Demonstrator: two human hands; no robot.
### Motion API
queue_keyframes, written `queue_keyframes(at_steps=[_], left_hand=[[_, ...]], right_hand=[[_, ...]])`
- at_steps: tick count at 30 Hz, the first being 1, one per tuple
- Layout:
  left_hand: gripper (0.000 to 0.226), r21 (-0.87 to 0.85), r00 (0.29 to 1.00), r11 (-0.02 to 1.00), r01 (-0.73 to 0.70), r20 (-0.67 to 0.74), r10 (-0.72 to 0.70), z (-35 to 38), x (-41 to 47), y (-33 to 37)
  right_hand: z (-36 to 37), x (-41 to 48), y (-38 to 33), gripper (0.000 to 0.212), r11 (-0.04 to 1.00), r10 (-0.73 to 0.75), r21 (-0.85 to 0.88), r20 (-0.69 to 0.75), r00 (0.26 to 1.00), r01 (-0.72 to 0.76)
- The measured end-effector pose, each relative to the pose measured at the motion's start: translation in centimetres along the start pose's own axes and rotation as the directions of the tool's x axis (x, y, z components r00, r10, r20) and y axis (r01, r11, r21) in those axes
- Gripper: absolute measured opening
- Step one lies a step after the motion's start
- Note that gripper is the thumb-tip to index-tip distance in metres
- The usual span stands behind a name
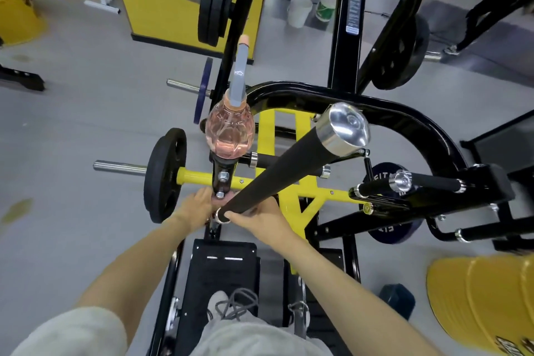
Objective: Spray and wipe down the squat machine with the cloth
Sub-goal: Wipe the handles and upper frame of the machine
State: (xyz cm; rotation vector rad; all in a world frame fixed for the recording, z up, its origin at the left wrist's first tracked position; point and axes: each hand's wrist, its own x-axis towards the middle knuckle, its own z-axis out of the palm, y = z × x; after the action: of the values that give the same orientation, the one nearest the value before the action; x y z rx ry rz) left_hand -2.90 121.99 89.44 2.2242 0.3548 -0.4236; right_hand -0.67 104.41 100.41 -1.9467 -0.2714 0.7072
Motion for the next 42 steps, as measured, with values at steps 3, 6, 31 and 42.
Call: queue_keyframes(at_steps=[3, 6, 31, 42], left_hand=[[0.124, 0.134, 0.999, 0.991, 0.006, -0.033, -0.001, -0.6, 1.0, -0.9], [0.120, -0.153, 0.996, 0.985, 0.075, -0.041, -0.082, 1.8, 0.7, -1.0], [0.033, -0.801, 0.865, 0.591, 0.096, -0.226, -0.448, 6.6, -7.8, 6.2], [0.025, -0.980, 0.870, 0.013, 0.201, 0.172, -0.462, 6.2, -4.8, 4.3]], right_hand=[[-0.1, 0.0, -0.3, 0.019, 1.000, 0.008, 0.007, 0.015, 1.000, -0.008], [-0.1, 0.0, -0.4, 0.019, 1.000, -0.012, 0.012, 0.019, 1.000, 0.012], [0.3, -0.7, -0.9, 0.017, 0.997, -0.061, -0.043, -0.074, 0.995, 0.058], [0.4, -0.5, -0.6, 0.013, 0.998, -0.039, -0.043, -0.074, 0.997, 0.036]])
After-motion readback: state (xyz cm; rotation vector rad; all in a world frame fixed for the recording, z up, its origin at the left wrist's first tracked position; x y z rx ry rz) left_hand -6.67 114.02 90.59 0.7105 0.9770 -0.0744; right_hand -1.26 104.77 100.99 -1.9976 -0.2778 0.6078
